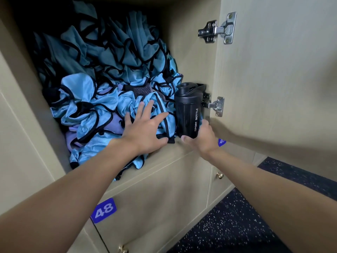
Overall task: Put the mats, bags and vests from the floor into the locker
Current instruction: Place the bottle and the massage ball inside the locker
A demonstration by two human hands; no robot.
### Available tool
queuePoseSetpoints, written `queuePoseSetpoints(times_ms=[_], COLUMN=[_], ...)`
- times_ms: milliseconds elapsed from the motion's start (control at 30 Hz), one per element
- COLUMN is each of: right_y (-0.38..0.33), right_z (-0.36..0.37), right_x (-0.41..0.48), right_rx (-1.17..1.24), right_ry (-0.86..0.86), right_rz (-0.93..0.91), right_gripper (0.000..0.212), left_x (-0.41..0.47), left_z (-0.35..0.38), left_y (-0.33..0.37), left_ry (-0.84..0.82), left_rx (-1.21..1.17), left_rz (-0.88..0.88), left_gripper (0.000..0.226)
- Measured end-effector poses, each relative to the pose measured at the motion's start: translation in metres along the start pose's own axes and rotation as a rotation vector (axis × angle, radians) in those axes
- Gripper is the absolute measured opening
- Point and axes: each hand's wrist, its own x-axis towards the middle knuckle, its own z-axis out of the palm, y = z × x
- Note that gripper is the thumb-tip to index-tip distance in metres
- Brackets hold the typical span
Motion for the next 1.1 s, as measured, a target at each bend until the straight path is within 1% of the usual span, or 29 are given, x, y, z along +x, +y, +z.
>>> queuePoseSetpoints(times_ms=[100,233,300,367,433,533,633,700,767,833,900,933,967,1000,1033,1067,1100], right_y=[0.004,0.016,0.024,0.032,0.041,0.058,0.082,0.101,0.12,0.137,0.154,0.163,0.172,0.181,0.189,0.196,0.204], right_z=[-0.001,0.0,0.002,0.007,0.014,0.034,0.063,0.084,0.102,0.116,0.127,0.13,0.133,0.135,0.136,0.137,0.137], right_x=[-0.019,-0.057,-0.079,-0.101,-0.124,-0.162,-0.2,-0.226,-0.251,-0.277,-0.3,-0.31,-0.319,-0.324,-0.327,-0.327,-0.326], right_rx=[0.021,0.042,0.028,-0.035,-0.074,-0.059,-0.085,-0.128,-0.124,-0.119,-0.138,-0.148,-0.203,-0.331,-0.507,-0.66,-0.761], right_ry=[0.014,-0.078,-0.124,-0.165,-0.234,-0.372,-0.517,-0.619,-0.684,-0.745,-0.836,-0.879,-0.885,-0.833,-0.751,-0.679,-0.632], right_rz=[-0.019,-0.004,0.024,0.041,0.063,0.107,0.126,0.106,0.095,0.095,0.089,0.075,0.012,-0.137,-0.298,-0.398,-0.423], right_gripper=[0.066,0.071,0.069,0.065,0.058,0.052,0.051,0.046,0.036,0.03,0.026,0.026,0.028,0.032,0.041,0.054,0.07], left_x=[-0.018,-0.052,-0.073,-0.095,-0.121,-0.16,-0.197,-0.223,-0.251,-0.276,-0.3,-0.311,-0.322,-0.33,-0.338,-0.343,-0.347], left_z=[-0.001,0.005,0.008,0.014,0.027,0.06,0.105,0.141,0.178,0.214,0.25,0.267,0.282,0.296,0.309,0.321,0.332], left_y=[0.004,0.012,0.013,0.011,0.008,0.001,-0.013,-0.022,-0.026,-0.026,-0.024,-0.022,-0.019,-0.015,-0.01,-0.006,-0.003], left_ry=[0.034,0.08,0.129,0.171,0.169,0.06,-0.148,-0.297,-0.41,-0.508,-0.565,-0.58,-0.596,-0.621,-0.641,-0.648,-0.64], left_rx=[-0.045,-0.099,-0.169,-0.273,-0.338,-0.444,-0.431,-0.416,-0.391,-0.37,-0.38,-0.4,-0.426,-0.444,-0.436,-0.397,-0.347], left_rz=[0.015,0.042,0.082,0.132,0.141,0.047,-0.096,-0.164,-0.218,-0.274,-0.333,-0.363,-0.391,-0.418,-0.432,-0.443,-0.463], left_gripper=[0.077,0.07,0.062,0.048,0.038,0.029,0.034,0.025,0.014,0.015,0.019,0.021,0.025,0.032,0.043,0.057,0.068])
